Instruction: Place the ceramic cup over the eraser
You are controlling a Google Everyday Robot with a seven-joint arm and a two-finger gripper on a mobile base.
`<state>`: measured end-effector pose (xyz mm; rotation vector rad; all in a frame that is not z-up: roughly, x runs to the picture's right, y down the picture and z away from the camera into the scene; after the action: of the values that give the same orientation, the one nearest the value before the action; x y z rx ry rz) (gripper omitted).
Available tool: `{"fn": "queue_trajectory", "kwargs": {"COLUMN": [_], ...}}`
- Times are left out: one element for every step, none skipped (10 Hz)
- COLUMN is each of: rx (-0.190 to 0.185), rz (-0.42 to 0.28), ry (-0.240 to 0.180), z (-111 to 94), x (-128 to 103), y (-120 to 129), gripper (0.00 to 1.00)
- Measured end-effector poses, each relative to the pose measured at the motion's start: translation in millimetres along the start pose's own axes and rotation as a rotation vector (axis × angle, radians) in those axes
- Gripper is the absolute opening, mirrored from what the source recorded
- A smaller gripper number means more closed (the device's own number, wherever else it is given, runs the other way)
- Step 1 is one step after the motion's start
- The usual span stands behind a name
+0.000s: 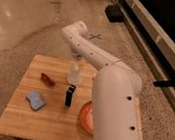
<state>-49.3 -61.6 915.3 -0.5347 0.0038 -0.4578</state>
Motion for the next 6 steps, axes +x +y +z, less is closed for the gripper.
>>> {"fn": "queue_trajectory", "kwargs": {"rx": [0.0, -0.004, -0.002, 0.006, 0.008, 0.01], "rz": [-0.002, -0.004, -0.007, -0.01, -0.01, -0.014], "ry": [-0.001, 0.001, 0.0, 0.002, 0.003, 0.001], "z": [0.5, 1.5, -2.4, -11.7, -23.4, -33.6], "x": [-0.5, -0.6, -0.4, 0.5, 3.2, 4.6], "y": [-0.2, 1.8, 3.4, 4.1, 4.5, 2.9], "gripper": [0.65, 0.64, 0.6, 0.5, 0.4, 0.28]}}
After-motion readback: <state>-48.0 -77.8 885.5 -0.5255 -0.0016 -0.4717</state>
